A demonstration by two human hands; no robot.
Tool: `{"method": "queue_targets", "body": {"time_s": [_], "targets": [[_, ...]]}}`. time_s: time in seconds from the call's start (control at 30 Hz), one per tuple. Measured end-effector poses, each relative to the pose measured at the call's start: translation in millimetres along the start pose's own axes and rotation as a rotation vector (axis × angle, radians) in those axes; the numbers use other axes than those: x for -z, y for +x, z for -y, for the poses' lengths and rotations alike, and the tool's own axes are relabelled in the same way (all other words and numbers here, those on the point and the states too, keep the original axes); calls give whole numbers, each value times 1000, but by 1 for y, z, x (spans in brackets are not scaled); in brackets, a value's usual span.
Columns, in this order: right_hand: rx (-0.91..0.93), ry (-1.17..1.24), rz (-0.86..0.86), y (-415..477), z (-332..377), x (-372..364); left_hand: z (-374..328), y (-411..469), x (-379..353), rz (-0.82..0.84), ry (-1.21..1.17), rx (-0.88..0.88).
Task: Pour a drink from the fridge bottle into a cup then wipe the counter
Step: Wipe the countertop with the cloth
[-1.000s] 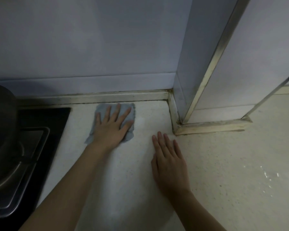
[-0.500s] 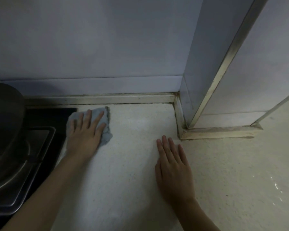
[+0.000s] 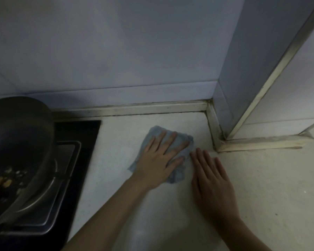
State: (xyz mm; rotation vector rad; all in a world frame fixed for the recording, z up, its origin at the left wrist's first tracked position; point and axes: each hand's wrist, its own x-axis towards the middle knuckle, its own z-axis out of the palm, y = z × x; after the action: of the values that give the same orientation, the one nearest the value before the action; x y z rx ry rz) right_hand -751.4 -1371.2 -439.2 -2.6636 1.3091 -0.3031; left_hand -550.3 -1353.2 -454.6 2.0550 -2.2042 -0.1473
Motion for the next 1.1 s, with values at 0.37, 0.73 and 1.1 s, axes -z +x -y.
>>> {"method": "queue_targets", "body": {"time_s": [0.37,0.73,1.1], "targets": [[-24,-20,46,0,-1,-7,-18,73,-1,-10,13,231],[-51,17,-75,-3,0,-8,-34,32,-4,4,118,66],[-8,-14,-142,-4,1,-4,-63,-29,-10,-41,75,157]]}}
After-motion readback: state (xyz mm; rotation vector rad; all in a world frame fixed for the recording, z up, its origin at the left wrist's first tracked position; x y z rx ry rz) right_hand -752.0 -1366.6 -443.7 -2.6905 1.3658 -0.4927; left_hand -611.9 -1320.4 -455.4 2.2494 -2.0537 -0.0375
